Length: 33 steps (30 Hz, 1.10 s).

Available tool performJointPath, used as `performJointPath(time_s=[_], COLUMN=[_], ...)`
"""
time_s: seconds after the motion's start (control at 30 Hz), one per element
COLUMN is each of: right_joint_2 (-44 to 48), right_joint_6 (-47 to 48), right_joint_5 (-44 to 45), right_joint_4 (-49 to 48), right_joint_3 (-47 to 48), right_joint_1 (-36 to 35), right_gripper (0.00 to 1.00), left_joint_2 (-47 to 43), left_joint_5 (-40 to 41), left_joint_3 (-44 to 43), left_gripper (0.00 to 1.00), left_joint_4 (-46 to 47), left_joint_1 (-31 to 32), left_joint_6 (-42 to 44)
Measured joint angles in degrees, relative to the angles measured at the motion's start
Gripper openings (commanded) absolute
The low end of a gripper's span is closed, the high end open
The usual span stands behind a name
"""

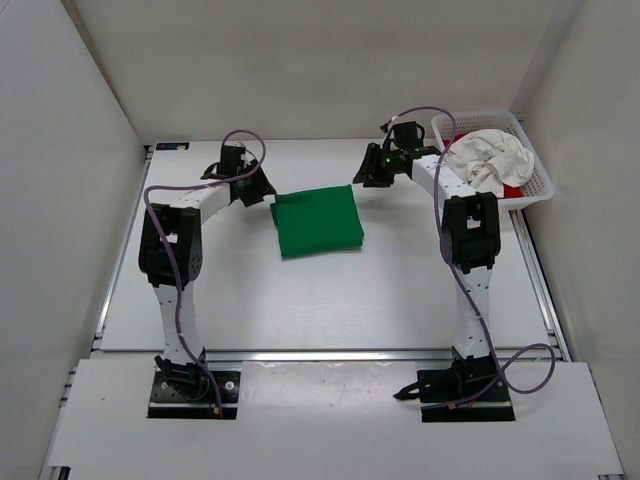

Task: Fold and stack the t-shirts
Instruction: Fold the long partially folded tshirt into a neat square

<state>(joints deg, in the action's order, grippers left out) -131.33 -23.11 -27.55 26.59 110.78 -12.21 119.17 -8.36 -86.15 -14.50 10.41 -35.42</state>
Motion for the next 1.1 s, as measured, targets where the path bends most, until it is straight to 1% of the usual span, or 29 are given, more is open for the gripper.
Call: performJointPath(time_s=[0.07, 0.1, 0.17, 0.2, 0.23, 0.37, 0.4, 0.47, 0.5, 0.53, 0.57, 0.6, 0.67, 0.7, 0.73, 0.77, 0.87, 1.03, 1.1], right_joint_2=[0.2, 1.0, 3.8, 6.2, 8.9, 22.1, 24.7, 28.8, 30.0, 30.9, 31.5, 31.9, 33.1, 33.6, 34.1, 34.5, 36.6, 42.6, 44.5], right_joint_6=[0.5, 0.7, 0.8, 0.7, 0.4, -2.2, -2.8, -3.5, -3.7, -3.9, -4.1, -4.3, -4.6, -4.7, -4.8, -5.0, -5.2, -7.1, -8.2], right_joint_5=[0.0, 0.1, 0.5, 0.7, 0.8, 0.3, 0.1, -0.4, -0.5, -0.7, -0.8, -0.9, -1.1, -1.2, -1.3, -1.4, -1.7, -3.9, -4.7], right_joint_4=[0.9, 0.8, 0.0, -0.8, -2.1, -9.2, -10.4, -12.6, -13.7, -14.8, -15.8, -16.9, -18.6, -18.9, -19.3, -19.5, -20.9, -25.8, -27.9], right_joint_3=[1.5, 1.3, -1.3, -4.2, -7.7, -25.6, -29.0, -34.1, -35.8, -37.3, -38.7, -40.1, -43.5, -45.0, -46.1, -47.3, -51.3, -59.7, -62.8], right_joint_1=[0.0, 0.0, 0.0, 0.0, -0.1, -0.7, -1.0, -1.8, -2.3, -2.7, -3.1, -3.6, -4.4, -4.7, -5.1, -5.4, -6.3, -6.1, -6.4], right_gripper=[0.43, 0.42, 0.42, 0.42, 0.42, 0.44, 0.44, 0.44, 0.44, 0.44, 0.44, 0.44, 0.43, 0.43, 0.42, 0.42, 0.42, 0.42, 0.42], left_joint_2=[-0.9, -2.3, -5.3, -7.5, -9.6, -17.6, -18.0, -16.9, -16.3, -15.6, -14.8, -13.8, -11.3, -10.1, -7.8, -6.4, -3.0, 3.4, 5.1], left_joint_5=[0.0, 0.0, -0.3, -1.2, -2.2, -5.0, -5.7, -6.9, -8.0, -7.9, -8.1, -8.5, -9.4, -9.9, -10.7, -11.4, -12.2, -13.5, -13.3], left_joint_3=[0.8, 2.4, 5.6, 8.5, 11.6, 27.0, 29.5, 31.6, 31.5, 31.1, 30.8, 30.3, 28.9, 28.2, 27.0, 25.7, 21.1, 8.5, 1.5], left_gripper=[0.67, 0.78, 0.84, 0.90, 0.92, 0.91, 0.89, 0.84, 0.79, 0.72, 0.67, 0.56, 0.30, 0.24, 0.14, 0.08, 0.00, 0.00, 0.00], left_joint_4=[1.2, 2.3, 3.5, 5.0, 6.1, 12.1, 12.9, 13.6, 14.8, 15.6, 16.3, 17.2, 18.7, 19.1, 19.9, 20.6, 21.0, 17.7, 13.7], left_joint_1=[-1.2, -1.9, -3.2, -3.6, -3.9, -2.1, -1.1, 0.8, 1.7, 2.5, 3.1, 3.5, 4.0, 4.1, 4.4, 4.5, 4.9, 3.8, 2.0], left_joint_6=[-0.3, -0.4, -0.8, -1.1, -1.3, -2.8, -3.1, -3.7, -3.9, -4.0, -4.3, -4.5, -5.5, -5.5, -6.3, -6.7, -7.8, -9.7, -9.1])
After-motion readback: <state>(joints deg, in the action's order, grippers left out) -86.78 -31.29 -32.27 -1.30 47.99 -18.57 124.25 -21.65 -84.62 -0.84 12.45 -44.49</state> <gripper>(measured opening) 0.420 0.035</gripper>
